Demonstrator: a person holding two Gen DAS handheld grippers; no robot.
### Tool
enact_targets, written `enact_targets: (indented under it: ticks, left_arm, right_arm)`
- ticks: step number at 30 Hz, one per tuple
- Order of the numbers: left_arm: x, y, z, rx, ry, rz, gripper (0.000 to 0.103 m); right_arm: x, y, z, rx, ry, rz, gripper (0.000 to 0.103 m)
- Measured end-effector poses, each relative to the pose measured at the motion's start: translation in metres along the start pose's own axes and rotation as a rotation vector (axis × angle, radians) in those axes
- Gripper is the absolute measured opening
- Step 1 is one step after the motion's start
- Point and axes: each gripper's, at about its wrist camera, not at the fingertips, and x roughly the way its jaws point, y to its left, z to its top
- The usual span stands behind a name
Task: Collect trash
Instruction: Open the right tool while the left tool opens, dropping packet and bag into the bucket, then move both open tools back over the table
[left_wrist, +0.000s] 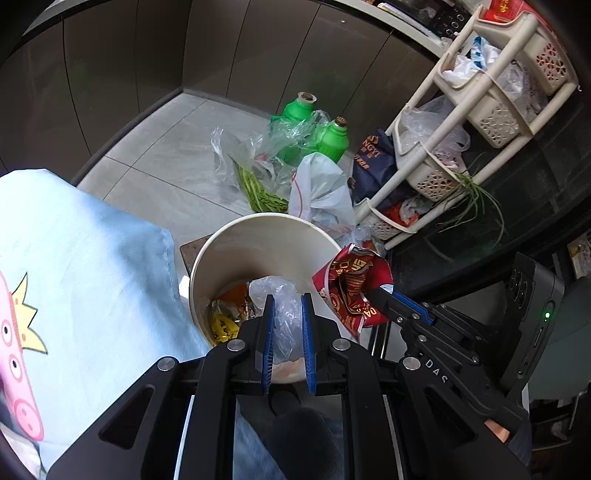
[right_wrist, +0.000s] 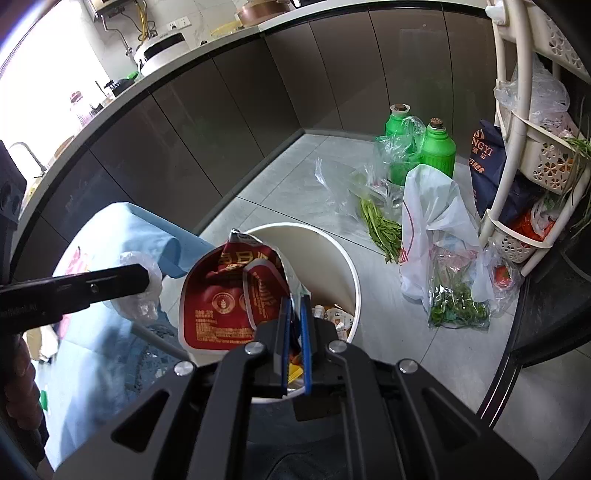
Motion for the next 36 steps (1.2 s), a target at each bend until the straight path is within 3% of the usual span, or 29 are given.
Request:
enact_targets:
  ticks: [2, 3, 4, 5, 7, 9, 10, 11, 20, 29, 36]
  left_arm:
    - [0.004, 0.001, 0.003, 0.002, -0.003, 0.013, 0.026]
    - [0.006, -0.001, 0.005, 0.002, -0.010, 0.023, 0.040]
    - [0.005, -0.001, 0.006, -0.001, -0.024, 0.034, 0.055]
    - [0.004, -0.001, 0.006, -0.003, -0.039, 0.036, 0.061]
    - [-0.001, -0.001, 0.006, -0.008, -0.074, 0.040, 0.077]
    - [-0.006, -0.001, 0.007, -0.018, -0.105, 0.047, 0.089]
    - [-0.009, -0.001, 0.007, -0.023, -0.121, 0.048, 0.095]
    - [-0.012, -0.001, 0.007, -0.027, -0.134, 0.053, 0.094]
    - [-0.033, -0.005, 0.004, -0.042, -0.165, 0.061, 0.094]
    - [-0.103, 0.000, -0.015, -0.125, -0.265, 0.088, 0.094]
    - [-0.162, 0.014, -0.052, -0.194, -0.328, 0.136, 0.094]
  right_arm:
    - [0.006, 0.001, 0.000, -0.023, -0.003, -0.003, 0.013]
    - [0.008, 0.002, 0.000, -0.033, -0.002, -0.006, 0.017]
    - [0.010, 0.002, 0.000, -0.045, 0.000, -0.007, 0.028]
    - [0.010, 0.001, 0.000, -0.051, -0.004, -0.006, 0.044]
    - [0.007, 0.000, -0.001, -0.067, -0.035, -0.011, 0.059]
    - [0.002, 0.001, -0.002, -0.093, -0.062, -0.009, 0.077]
    - [0.000, 0.001, -0.001, -0.103, -0.073, -0.007, 0.094]
    - [-0.003, 0.002, -0.002, -0.112, -0.085, -0.008, 0.098]
    - [-0.020, 0.009, 0.002, -0.118, -0.095, -0.015, 0.099]
    - [-0.061, 0.044, 0.006, -0.153, -0.123, 0.007, 0.099]
    - [-0.098, 0.081, 0.001, -0.191, -0.142, 0.030, 0.099]
